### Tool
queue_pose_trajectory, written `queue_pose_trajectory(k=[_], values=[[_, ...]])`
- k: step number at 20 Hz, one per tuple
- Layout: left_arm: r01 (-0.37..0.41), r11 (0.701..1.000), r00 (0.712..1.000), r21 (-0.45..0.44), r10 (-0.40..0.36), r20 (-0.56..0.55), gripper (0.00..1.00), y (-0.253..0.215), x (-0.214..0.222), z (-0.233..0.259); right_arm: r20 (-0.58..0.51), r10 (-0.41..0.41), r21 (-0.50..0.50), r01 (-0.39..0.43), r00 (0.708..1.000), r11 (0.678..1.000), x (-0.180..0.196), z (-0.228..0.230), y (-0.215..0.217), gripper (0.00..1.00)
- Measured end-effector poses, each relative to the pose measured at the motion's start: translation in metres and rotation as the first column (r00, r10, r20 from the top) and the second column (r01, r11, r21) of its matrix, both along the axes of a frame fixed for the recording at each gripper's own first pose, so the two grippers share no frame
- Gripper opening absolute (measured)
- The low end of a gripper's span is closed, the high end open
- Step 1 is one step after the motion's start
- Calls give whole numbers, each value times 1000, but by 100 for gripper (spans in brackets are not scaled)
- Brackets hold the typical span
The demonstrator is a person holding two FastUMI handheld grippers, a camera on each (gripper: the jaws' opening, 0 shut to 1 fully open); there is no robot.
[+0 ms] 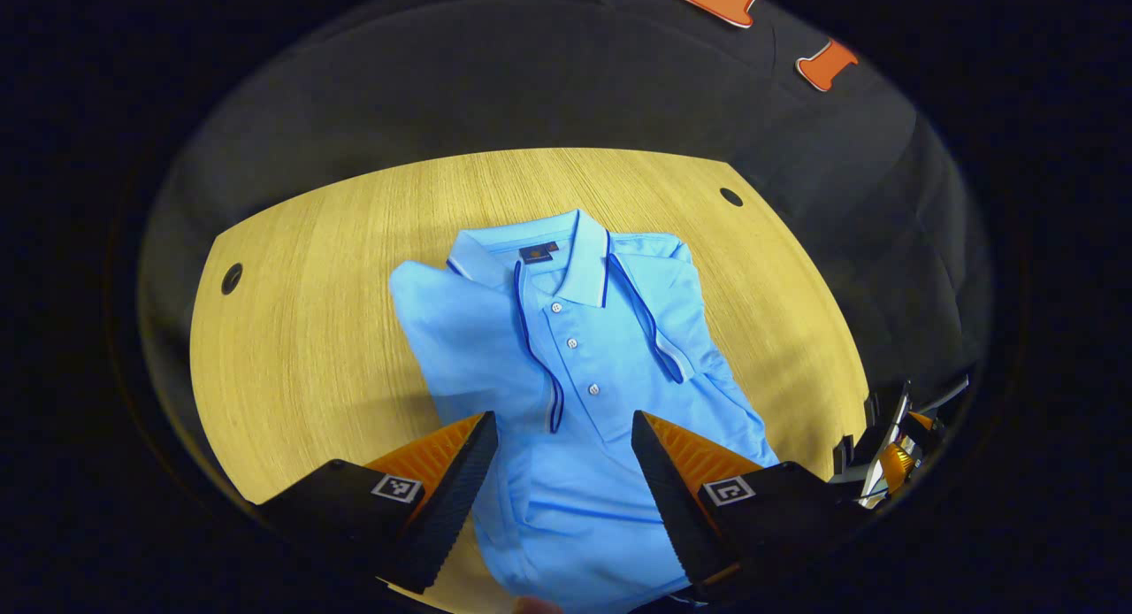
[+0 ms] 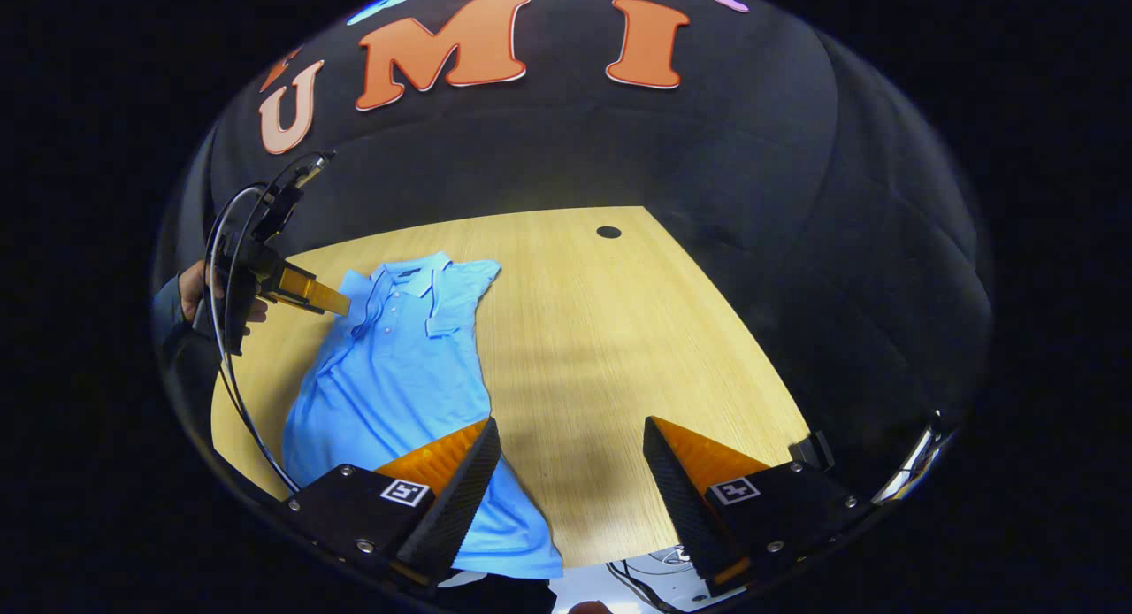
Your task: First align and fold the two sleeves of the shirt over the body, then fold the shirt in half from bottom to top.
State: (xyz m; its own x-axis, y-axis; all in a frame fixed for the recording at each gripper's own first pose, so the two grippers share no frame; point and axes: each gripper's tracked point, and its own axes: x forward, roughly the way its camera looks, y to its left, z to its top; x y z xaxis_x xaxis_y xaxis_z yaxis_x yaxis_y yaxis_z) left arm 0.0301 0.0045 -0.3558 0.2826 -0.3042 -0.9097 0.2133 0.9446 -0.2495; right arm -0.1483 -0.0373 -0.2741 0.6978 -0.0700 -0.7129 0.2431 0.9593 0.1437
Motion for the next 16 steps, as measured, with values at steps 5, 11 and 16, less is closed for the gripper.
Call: queue_pose_trajectory(k=[5, 11, 16], values=[[-39, 998, 999, 44, 39, 17, 100, 16, -54, 23, -17, 86, 72, -85, 996, 994, -9, -21, 17, 99], [-107, 992, 994, 73, 107, -2, 100, 31, -121, 29, -71, 198, 107, -190, 978, 976, -30, -48, 35, 99], [-127, 985, 991, 118, 131, -31, 99, 45, -179, 24, -111, 278, 148, -261, 954, 954, -50, -71, 60, 98]])
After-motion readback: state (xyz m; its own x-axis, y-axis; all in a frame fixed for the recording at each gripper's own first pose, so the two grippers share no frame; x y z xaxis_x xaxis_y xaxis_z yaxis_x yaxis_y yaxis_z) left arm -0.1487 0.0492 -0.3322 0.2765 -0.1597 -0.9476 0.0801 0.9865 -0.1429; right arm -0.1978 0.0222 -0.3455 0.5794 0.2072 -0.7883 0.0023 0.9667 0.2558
